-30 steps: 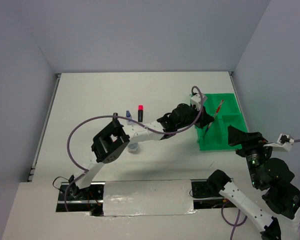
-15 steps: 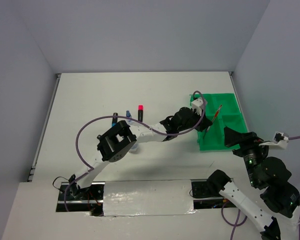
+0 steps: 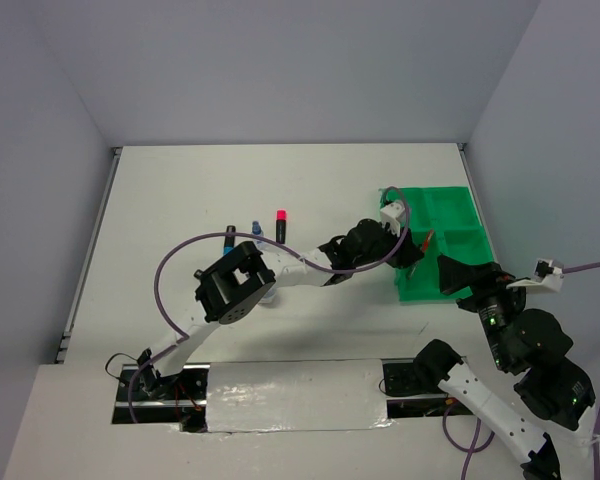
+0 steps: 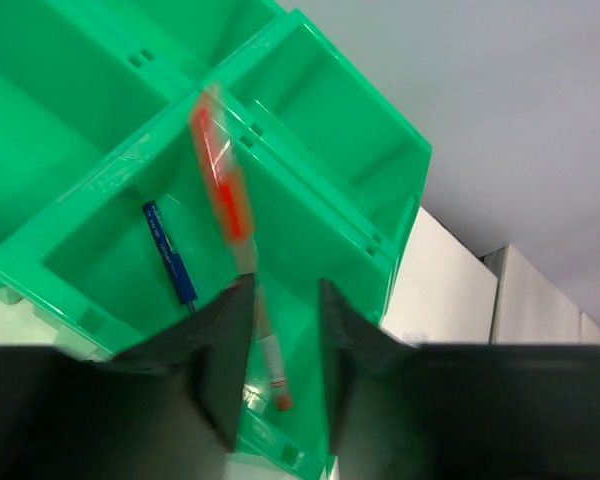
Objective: Sort the stationery into containers
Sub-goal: Place the pen in the storage box, then pick up the stationery from the center of the board.
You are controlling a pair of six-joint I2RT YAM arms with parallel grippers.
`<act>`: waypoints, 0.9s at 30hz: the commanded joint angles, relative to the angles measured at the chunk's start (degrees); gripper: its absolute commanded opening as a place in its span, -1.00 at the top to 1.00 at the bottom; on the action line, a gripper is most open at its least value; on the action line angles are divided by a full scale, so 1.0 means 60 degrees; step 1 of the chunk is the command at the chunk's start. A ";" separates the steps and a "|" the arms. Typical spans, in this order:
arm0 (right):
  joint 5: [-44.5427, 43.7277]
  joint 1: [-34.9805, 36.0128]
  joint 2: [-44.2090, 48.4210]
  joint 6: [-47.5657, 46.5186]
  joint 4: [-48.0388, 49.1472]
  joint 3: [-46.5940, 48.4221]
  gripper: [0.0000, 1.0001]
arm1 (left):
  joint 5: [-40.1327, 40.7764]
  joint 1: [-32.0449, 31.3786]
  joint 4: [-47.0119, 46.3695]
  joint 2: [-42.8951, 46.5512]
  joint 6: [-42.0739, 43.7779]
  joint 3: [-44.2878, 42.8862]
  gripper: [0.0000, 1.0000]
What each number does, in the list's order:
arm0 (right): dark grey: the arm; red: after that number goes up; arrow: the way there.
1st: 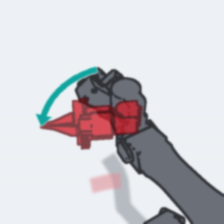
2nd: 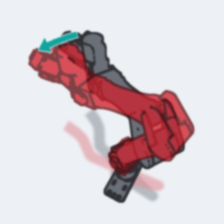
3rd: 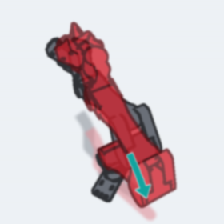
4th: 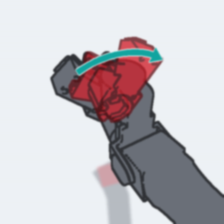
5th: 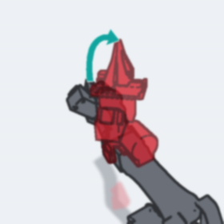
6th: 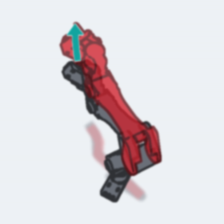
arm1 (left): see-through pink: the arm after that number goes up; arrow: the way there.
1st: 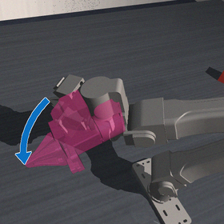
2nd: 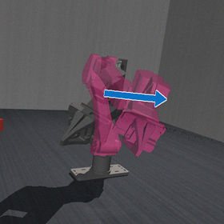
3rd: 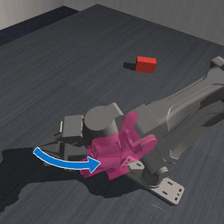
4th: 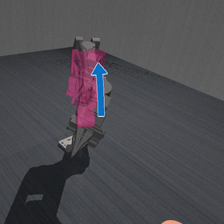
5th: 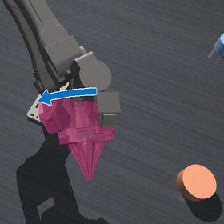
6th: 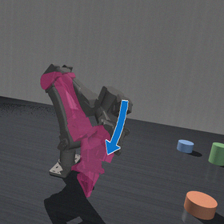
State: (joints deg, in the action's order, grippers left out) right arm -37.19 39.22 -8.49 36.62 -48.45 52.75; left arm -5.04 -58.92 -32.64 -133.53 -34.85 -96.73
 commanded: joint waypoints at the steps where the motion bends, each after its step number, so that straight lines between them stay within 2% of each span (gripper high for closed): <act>1: 0.0075 -0.0018 -0.0152 -0.0156 0.0516 -0.0018 -0.73 | -0.0127 0.0019 -0.0828 -0.0069 -0.0153 0.0110 0.08; 5: 0.0105 -0.0018 -0.0152 -0.0171 0.0530 -0.0032 -0.73 | -0.0157 0.0034 -0.0887 0.0325 -0.0329 0.0271 -0.38; 10: 0.0279 -0.0018 -0.0239 -0.0404 0.0866 -0.0193 -0.74 | -0.0026 0.0151 -0.1109 0.1525 -0.0724 0.1046 -0.59; 12: 0.0441 -0.0018 -0.0429 -0.0537 0.1042 -0.0281 -0.74 | 0.0775 0.0224 -0.0481 0.2434 -0.0666 0.1237 -0.74; 14: 0.0850 -0.0018 -0.0839 -0.0756 0.1174 -0.0325 -0.76 | 0.1378 0.0297 0.0948 0.3426 -0.0405 0.1297 -0.89; 15: 0.1040 -0.0004 -0.0986 -0.0829 0.1276 -0.0398 -0.76 | 0.2339 0.0327 0.1582 0.3752 -0.0359 0.1312 -0.99; 16: 0.1260 -0.0018 -0.1277 -0.0975 0.1524 -0.0456 -0.77 | 0.2798 0.0400 0.2183 0.4088 -0.0286 0.1355 -0.99; 17: 0.1624 -0.0018 -0.1440 -0.1006 0.1671 -0.0486 -0.79 | 0.3252 0.0473 0.3465 0.4701 -0.0242 0.1370 -0.99; 19: 0.2007 -0.0018 -0.1849 -0.1108 0.2182 -0.0632 -0.98 | 0.4552 0.0764 0.4804 0.5304 -0.0416 0.1486 -0.99; 20: 0.2444 -0.0018 -0.2025 -0.1166 0.2389 -0.0691 -0.99 | 0.4923 0.0897 0.5405 0.5873 -0.0693 0.1560 -0.99; 21: 0.2680 -0.0018 -0.2201 -0.1211 0.2608 -0.0807 -0.99 | 0.5246 0.1058 0.6861 0.6125 -0.0898 0.1633 -0.99; 24: 0.3385 -0.0018 -0.3546 -0.1299 0.3501 -0.0882 -1.00 | 0.6110 0.1964 0.9077 0.7326 -0.1353 0.2407 -0.99; 25: 0.3473 -0.0018 -0.4624 -0.1183 0.3562 -0.0809 -0.99 | 0.6519 0.2156 0.9566 0.7663 -0.1616 0.2613 -0.99; 27: 0.3896 0.0011 -0.5844 -0.1051 0.3941 -0.0503 -0.99 | 0.6524 0.3031 1.0692 0.8630 -0.1750 0.3387 -0.99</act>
State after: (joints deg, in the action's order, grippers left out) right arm -19.57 39.22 -35.07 30.57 -31.51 48.58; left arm 27.20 -45.25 12.16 -85.21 -42.17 -81.80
